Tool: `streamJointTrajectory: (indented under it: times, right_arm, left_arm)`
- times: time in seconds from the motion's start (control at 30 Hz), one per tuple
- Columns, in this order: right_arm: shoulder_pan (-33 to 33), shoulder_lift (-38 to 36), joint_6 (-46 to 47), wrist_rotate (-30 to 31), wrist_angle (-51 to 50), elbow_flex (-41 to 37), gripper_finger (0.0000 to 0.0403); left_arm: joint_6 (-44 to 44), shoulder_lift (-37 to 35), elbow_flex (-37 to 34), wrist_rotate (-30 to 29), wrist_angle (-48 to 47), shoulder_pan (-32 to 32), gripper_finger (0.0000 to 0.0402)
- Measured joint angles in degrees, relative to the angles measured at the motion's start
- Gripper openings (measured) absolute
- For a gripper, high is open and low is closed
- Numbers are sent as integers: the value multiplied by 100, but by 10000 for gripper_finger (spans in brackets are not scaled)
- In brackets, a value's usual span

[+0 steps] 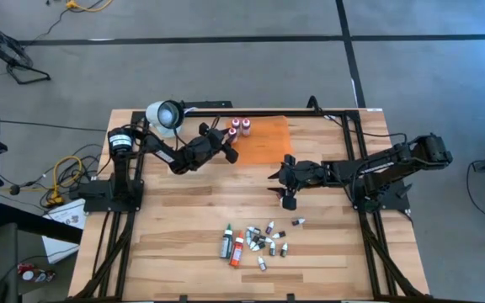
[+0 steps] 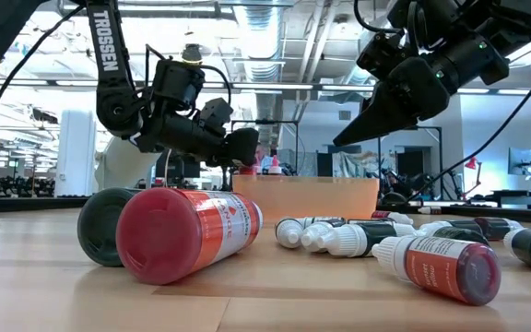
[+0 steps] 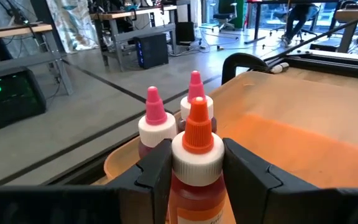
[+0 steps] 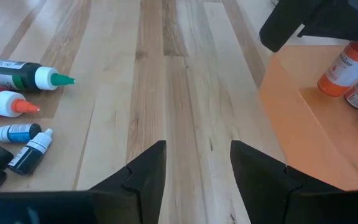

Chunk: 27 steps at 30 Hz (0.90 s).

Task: Pick & Place food coloring
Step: Put the large orange food coloring bottle into the orange bin

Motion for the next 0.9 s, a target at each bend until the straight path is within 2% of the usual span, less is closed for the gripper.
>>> streamJointTrajectory:
  times: [0.9]
  right_arm:
    - [0, 2, 1, 0, 4, 0, 173]
  left_arm:
    - [24, -2, 5, 317, -46, 273, 114]
